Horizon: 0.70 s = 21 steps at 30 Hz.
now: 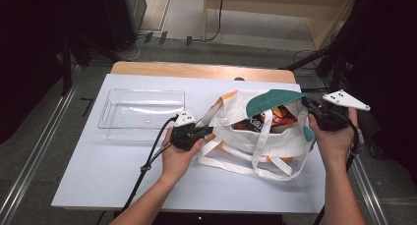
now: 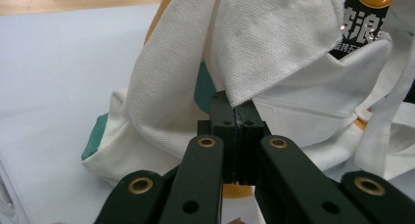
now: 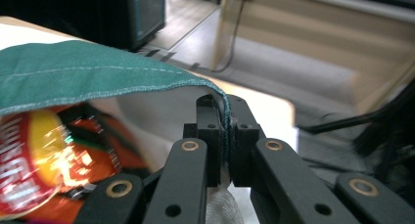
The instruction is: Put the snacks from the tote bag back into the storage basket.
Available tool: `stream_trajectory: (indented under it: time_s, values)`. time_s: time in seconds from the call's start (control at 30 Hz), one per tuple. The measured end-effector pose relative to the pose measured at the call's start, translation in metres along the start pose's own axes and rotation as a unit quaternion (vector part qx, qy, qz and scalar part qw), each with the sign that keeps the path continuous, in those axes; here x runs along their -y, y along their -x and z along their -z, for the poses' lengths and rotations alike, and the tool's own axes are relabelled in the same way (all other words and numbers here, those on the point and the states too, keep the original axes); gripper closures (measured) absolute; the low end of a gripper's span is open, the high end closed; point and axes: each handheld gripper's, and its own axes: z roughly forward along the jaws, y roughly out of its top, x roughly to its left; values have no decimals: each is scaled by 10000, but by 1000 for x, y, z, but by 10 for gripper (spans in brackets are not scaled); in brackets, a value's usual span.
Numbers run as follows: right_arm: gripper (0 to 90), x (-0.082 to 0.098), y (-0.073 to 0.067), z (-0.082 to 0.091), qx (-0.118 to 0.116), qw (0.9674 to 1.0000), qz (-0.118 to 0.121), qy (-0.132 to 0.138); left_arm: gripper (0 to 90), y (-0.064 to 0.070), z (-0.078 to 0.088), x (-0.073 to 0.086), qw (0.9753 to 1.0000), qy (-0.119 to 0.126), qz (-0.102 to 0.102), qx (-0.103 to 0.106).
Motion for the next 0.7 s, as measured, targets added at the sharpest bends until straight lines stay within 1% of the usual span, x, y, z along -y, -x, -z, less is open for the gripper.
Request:
stream_trajectory:
  time_s: [0.07, 0.13, 0.17, 0.2, 0.23, 0.27, 0.3, 0.33, 0.37, 0.4, 0.43, 0.47, 0.53, 0.6, 0.63, 0.67, 0.7]
  values:
    - [874, -4, -3, -1, 208, 9993, 288, 75, 900, 2, 0, 0, 10000, 19, -34, 8]
    - [866, -6, -5, -5, 451, 9970, 610, 121, 900, 2, 0, 0, 10000, 24, -51, 13]
    - [864, -6, -5, -8, 518, 9960, 719, 103, 900, 3, -1, 0, 10000, -14, -88, 23]
    - [863, -4, -5, -13, 533, 9961, 697, 28, 900, 3, -1, 0, 10000, -29, -88, 17]
    - [862, -1, -2, -17, 422, 9980, 475, -25, 900, 2, -2, 0, 10000, -60, -63, 16]
    - [861, 3, 2, -22, 226, 9996, 136, -65, 900, 1, -2, 0, 10000, -60, -40, 23]
    - [860, 7, 7, -26, 43, 9998, -153, -125, 900, 1, -2, 0, 10000, -60, -40, 23]
    - [857, 12, 10, -30, -70, 9994, -318, -129, 900, -1, -3, 0, 10000, -23, 22, 49]
    - [852, 16, 11, -31, -117, 9991, -366, -152, 900, -1, -3, -1, 10000, 5, 64, 63]
    - [844, 20, 13, -34, -182, 9987, -399, -250, 900, -1, -3, -1, 10000, 14, 82, 51]
    - [832, 23, 14, -36, -287, 9977, -486, -376, 900, -2, -3, -1, 9999, 30, 144, 62]
    - [814, 25, 16, -36, -385, 9968, -540, -446, 900, -2, -3, -1, 9998, 32, 183, 55]
    - [715, 25, 19, -31, -461, 9958, -707, -364, 885, -2, -3, -2, 9998, 58, 199, 33]
    - [591, 22, 24, -20, -511, 9945, -901, -127, 775, -2, -1, -4, 9994, 211, 238, 137]
    - [591, 22, 24, -20, -511, 9945, -901, -127, 736, -2, -1, -4, 9994, 211, 238, 137]
    - [565, 21, 24, -10, -459, 9953, -839, -134, 702, -1, 1, -6, 9990, 336, 241, 150]
    - [566, 22, 23, -6, -514, 9949, -852, -152, 665, -1, 2, -8, 9988, 395, 250, 158]
